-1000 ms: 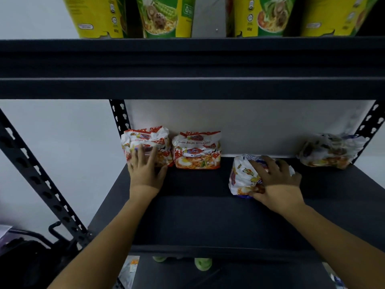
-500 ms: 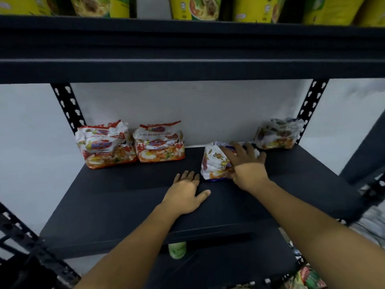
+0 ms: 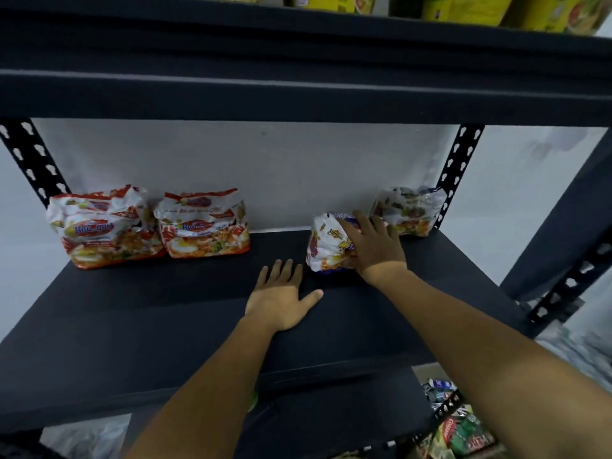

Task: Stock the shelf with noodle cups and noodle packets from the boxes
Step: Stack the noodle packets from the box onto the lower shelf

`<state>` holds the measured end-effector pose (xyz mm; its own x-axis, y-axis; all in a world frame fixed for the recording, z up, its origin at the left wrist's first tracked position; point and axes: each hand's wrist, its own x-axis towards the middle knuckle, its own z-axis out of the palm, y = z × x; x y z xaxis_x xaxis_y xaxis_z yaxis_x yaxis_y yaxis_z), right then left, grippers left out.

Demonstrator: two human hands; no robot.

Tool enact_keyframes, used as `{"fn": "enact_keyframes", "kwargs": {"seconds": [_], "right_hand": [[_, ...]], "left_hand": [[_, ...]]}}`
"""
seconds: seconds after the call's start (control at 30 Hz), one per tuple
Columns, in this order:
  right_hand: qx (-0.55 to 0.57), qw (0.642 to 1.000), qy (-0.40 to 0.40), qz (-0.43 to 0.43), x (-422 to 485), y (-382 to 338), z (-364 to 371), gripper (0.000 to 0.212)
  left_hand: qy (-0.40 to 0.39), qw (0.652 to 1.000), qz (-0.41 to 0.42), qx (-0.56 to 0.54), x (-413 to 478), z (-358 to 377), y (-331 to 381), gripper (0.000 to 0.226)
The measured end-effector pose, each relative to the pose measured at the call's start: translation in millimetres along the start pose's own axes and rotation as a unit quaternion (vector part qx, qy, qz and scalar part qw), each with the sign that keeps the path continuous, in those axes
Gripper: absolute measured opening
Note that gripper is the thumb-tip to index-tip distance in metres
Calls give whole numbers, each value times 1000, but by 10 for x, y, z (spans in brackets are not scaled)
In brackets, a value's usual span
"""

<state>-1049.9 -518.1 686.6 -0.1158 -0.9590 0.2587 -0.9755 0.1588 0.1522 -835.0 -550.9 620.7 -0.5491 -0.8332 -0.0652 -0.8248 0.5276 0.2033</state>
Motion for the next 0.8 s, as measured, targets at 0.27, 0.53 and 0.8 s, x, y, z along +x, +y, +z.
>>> {"fn": "enact_keyframes", "kwargs": {"seconds": [0.27, 0.53, 0.8], "right_hand": [[3, 999, 51, -18, 454, 250, 226, 97], [14, 999, 31, -26, 856, 359, 344, 105], [20, 999, -4, -30, 1068, 363, 373, 115]], "left_hand": [[10, 1000, -15, 8, 77, 37, -20, 87], [23, 1000, -17, 12, 95, 58, -27, 88], [20, 1000, -17, 9, 111, 48, -47, 87]]}}
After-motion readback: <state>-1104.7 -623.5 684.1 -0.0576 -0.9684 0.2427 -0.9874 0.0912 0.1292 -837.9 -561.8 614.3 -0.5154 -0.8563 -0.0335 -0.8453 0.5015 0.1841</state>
